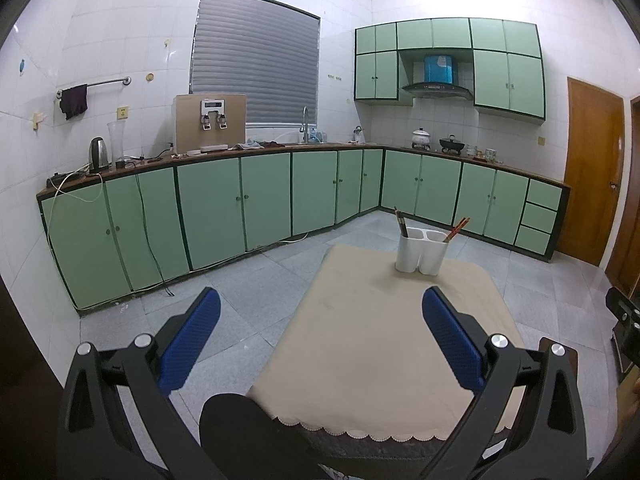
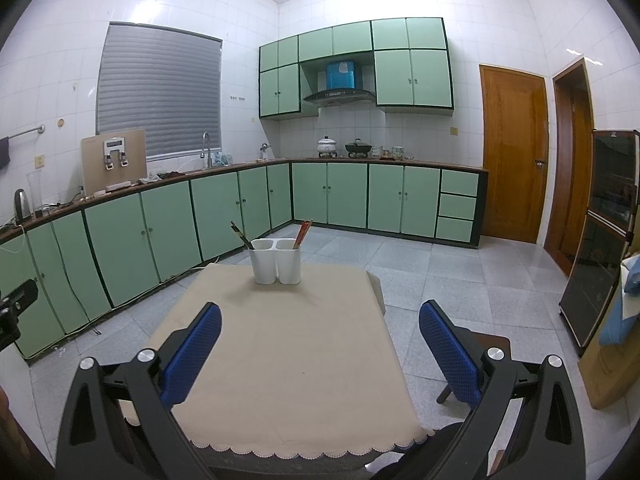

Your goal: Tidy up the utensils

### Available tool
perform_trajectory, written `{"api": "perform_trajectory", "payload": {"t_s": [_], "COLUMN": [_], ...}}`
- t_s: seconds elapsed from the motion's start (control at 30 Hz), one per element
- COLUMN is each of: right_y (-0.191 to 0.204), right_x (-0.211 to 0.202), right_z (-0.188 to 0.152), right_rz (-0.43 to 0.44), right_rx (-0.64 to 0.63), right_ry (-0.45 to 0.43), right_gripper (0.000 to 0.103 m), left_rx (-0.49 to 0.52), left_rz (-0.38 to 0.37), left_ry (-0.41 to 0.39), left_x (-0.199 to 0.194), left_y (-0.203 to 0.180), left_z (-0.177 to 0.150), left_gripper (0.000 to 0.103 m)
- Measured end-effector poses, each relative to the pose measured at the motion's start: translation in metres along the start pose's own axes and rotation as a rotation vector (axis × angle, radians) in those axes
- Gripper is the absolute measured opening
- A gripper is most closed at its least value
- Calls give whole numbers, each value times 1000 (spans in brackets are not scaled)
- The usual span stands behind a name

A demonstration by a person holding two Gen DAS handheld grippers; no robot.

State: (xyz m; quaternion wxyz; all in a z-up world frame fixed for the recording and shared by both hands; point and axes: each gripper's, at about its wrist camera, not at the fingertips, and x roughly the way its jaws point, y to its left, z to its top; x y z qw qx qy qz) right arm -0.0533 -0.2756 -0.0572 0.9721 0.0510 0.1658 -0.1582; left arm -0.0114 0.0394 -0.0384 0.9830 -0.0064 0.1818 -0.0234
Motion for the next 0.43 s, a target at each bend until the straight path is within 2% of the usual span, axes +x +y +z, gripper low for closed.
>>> {"api": "perform_trajectory", "payload": {"t_s": [0.43], "right_y": [1], "right_x": [-2], "right_z": [-1], "right_rz": [-4], "right_rx": [2], "right_ry": [-1], "right_gripper": [97], "left_rx": [3], "left_rz": [-15], "left_ry": [0], "left_x": [2], "left_y": [1], "left_z": [2], "left_gripper": [98]}}
